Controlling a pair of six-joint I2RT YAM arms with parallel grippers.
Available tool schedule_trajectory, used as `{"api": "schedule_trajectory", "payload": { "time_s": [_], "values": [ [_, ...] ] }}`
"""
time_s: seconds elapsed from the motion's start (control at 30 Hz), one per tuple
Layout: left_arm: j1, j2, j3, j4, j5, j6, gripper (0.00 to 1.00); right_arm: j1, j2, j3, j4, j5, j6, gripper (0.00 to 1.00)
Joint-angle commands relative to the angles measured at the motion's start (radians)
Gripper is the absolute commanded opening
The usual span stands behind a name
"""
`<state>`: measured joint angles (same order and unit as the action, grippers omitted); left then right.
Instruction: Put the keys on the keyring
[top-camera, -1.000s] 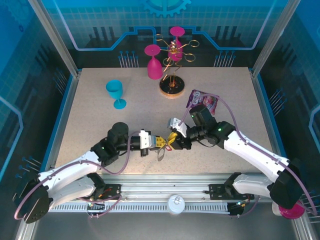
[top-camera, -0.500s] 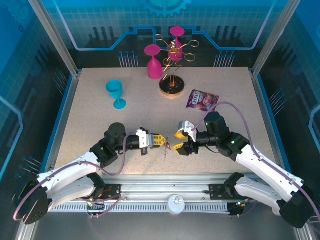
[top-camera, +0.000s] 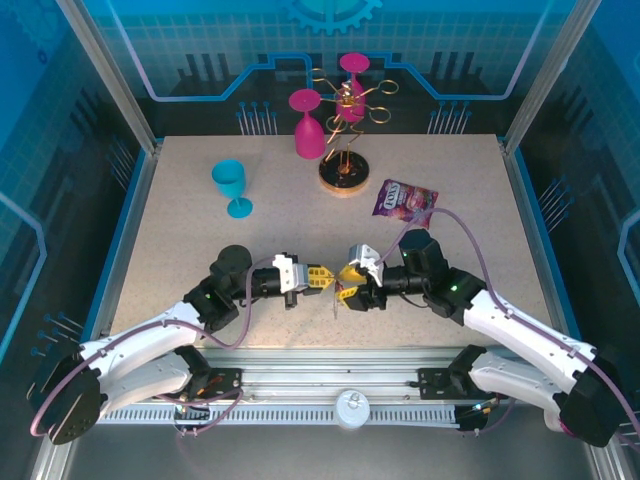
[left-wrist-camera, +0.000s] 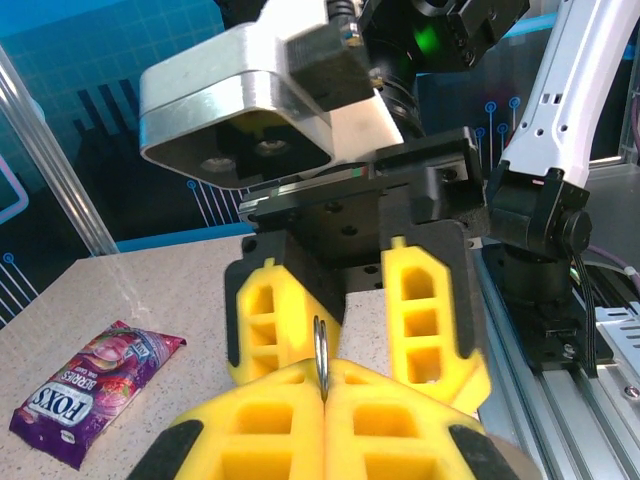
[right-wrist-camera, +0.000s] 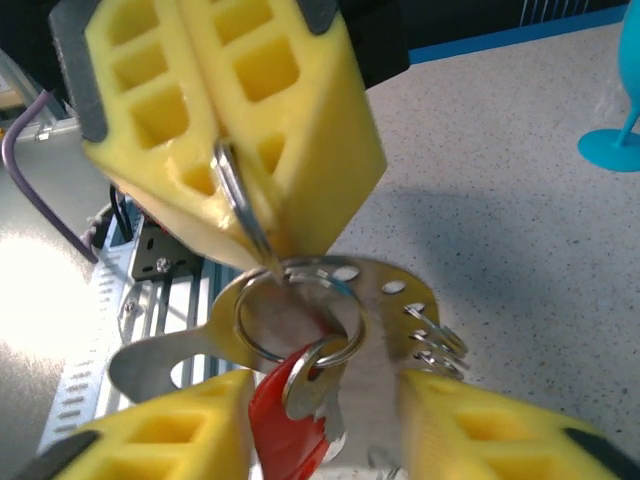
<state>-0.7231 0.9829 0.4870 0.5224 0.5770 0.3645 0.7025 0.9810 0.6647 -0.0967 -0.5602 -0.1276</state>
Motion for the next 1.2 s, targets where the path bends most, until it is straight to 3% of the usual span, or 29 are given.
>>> {"api": "schedule_trajectory", "payload": {
  "time_s": [0.0, 0.2, 0.4, 0.6, 0.83, 0.87, 0.97, 1.1, 1.17],
  "values": [
    [-0.001, -0.006, -0.006, 0.042, 0.032, -0.011, 0.00, 0.010, -0.006, -0.007, 0.039, 0.016, -0.005, 0.25],
    [-0.001, -0.006, 0.007, -0.010, 0.008, 0.022, 0.00, 0.008, -0.023, 0.062, -0.125, 0.083, -0.065, 0.08],
    [-0.005, 0.002, 0.028, -0.092, 0.005, 0.072, 0.00, 0.011, 0.021, 0.209, -0.373, 0.174, -0.146, 0.01],
    [-0.005, 0.031, 0.045, -0.166, -0.063, 0.121, 0.00, 0.026, 0.039, 0.337, -0.485, 0.206, -0.199, 0.00],
    [-0.004, 0.087, 0.069, -0.216, -0.118, 0.147, 0.00, 0.072, 0.089, 0.411, -0.546, 0.367, -0.258, 0.00],
    [-0.004, 0.094, 0.071, -0.220, -0.115, 0.145, 0.07, 0.078, 0.103, 0.428, -0.558, 0.387, -0.264, 0.00],
    [-0.001, 0.101, 0.064, -0.199, -0.119, 0.132, 0.40, 0.086, 0.133, 0.457, -0.575, 0.425, -0.273, 0.00],
    [0.002, 0.028, 0.062, -0.175, -0.194, 0.029, 0.67, 0.067, 0.174, 0.467, -0.539, 0.440, -0.284, 0.00],
    [0.000, -0.048, 0.060, -0.183, -0.246, -0.025, 0.92, 0.061, 0.219, 0.480, -0.513, 0.414, -0.290, 0.00]
  ]
}}
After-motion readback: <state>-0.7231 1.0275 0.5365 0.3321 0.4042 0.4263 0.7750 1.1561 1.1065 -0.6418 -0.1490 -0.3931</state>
